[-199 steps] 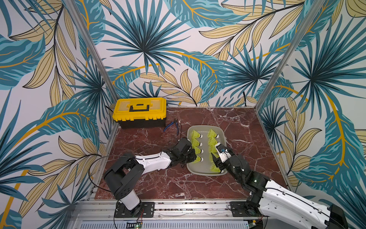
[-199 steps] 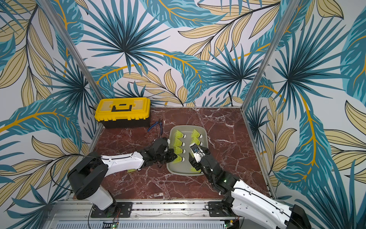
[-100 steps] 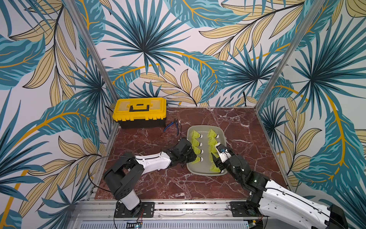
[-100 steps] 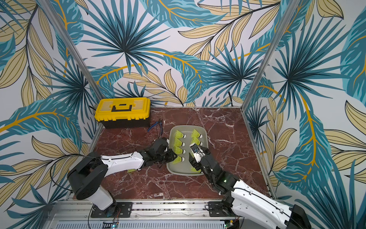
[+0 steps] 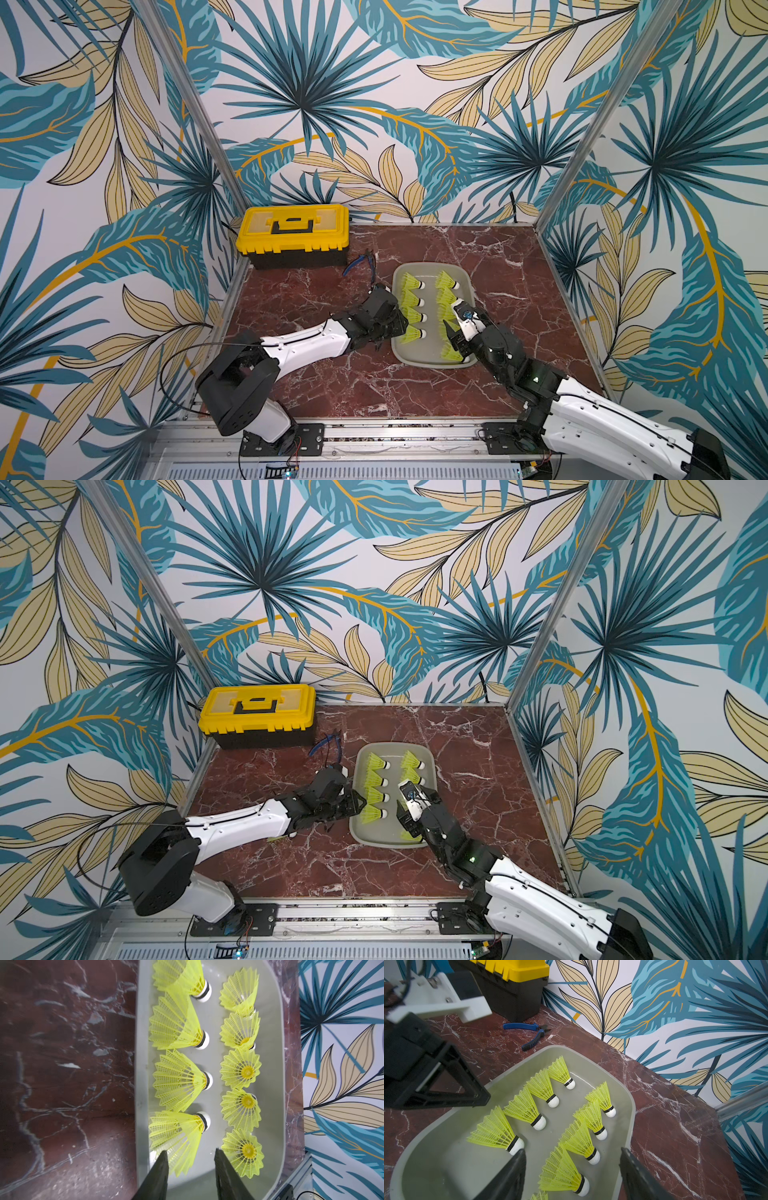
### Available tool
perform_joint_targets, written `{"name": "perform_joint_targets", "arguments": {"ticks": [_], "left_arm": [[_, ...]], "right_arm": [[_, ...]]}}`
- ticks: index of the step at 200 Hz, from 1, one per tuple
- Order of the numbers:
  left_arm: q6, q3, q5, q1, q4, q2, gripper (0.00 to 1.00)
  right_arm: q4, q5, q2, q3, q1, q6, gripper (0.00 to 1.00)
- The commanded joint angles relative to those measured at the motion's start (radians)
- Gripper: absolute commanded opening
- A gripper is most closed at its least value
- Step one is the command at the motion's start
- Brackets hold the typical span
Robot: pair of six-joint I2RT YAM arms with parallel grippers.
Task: Put the shuttlecocks into the storage box
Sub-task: Place the shuttlecock in the storage box, then pick up the shuttlecock at the center of the board.
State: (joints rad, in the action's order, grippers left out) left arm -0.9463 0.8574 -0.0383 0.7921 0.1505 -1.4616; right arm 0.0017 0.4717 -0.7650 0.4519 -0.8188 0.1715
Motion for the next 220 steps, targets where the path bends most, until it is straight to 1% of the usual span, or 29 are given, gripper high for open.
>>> {"name": "perform_joint_targets", "arguments": {"ticks": [1, 8, 40, 60, 90, 99, 111, 129, 137, 175, 195, 220], "left_arm": [[0.054, 0.008, 0.106, -0.005, 0.093, 0.092, 0.44], [0.063, 0.005, 0.143, -0.013, 0.117, 0.121, 0.44], [0.118, -0.032, 0.233, -0.068, 0.236, 0.258, 0.47], [0.129, -0.067, 0.295, -0.106, 0.298, 0.342, 0.49], [0.122, -0.112, 0.408, -0.141, 0.397, 0.463, 0.56], [0.116, -0.123, 0.431, -0.151, 0.426, 0.489, 0.58], [0.104, -0.137, 0.452, -0.169, 0.462, 0.522, 0.59], [0.09, -0.161, 0.453, -0.204, 0.506, 0.556, 0.6], [0.084, -0.174, 0.445, -0.222, 0.522, 0.569, 0.62], [0.06, -0.249, 0.373, -0.309, 0.551, 0.635, 0.62], [0.062, -0.286, 0.321, -0.358, 0.554, 0.656, 0.63], [0.066, -0.332, 0.229, -0.416, 0.522, 0.668, 0.62]], "right_arm": [[-0.008, 0.016, 0.009, -0.023, 0.0, -0.012, 0.72], [-0.008, 0.017, 0.008, -0.022, 0.0, -0.012, 0.72], [-0.004, 0.018, 0.008, -0.022, -0.001, -0.011, 0.72], [-0.001, 0.017, 0.006, -0.021, 0.0, -0.015, 0.72], [-0.001, 0.019, 0.002, -0.016, -0.001, -0.015, 0.72], [0.001, 0.019, 0.001, -0.016, -0.001, -0.014, 0.72], [0.003, 0.021, -0.004, -0.015, 0.0, -0.013, 0.72], [0.006, 0.019, -0.012, -0.012, 0.0, -0.01, 0.72], [0.007, 0.02, -0.013, -0.012, 0.0, -0.01, 0.72], [0.015, 0.017, -0.025, -0.009, -0.001, -0.01, 0.72], [0.014, 0.017, -0.028, -0.008, -0.001, -0.011, 0.72], [0.015, 0.016, -0.028, -0.009, -0.002, -0.013, 0.72]]}}
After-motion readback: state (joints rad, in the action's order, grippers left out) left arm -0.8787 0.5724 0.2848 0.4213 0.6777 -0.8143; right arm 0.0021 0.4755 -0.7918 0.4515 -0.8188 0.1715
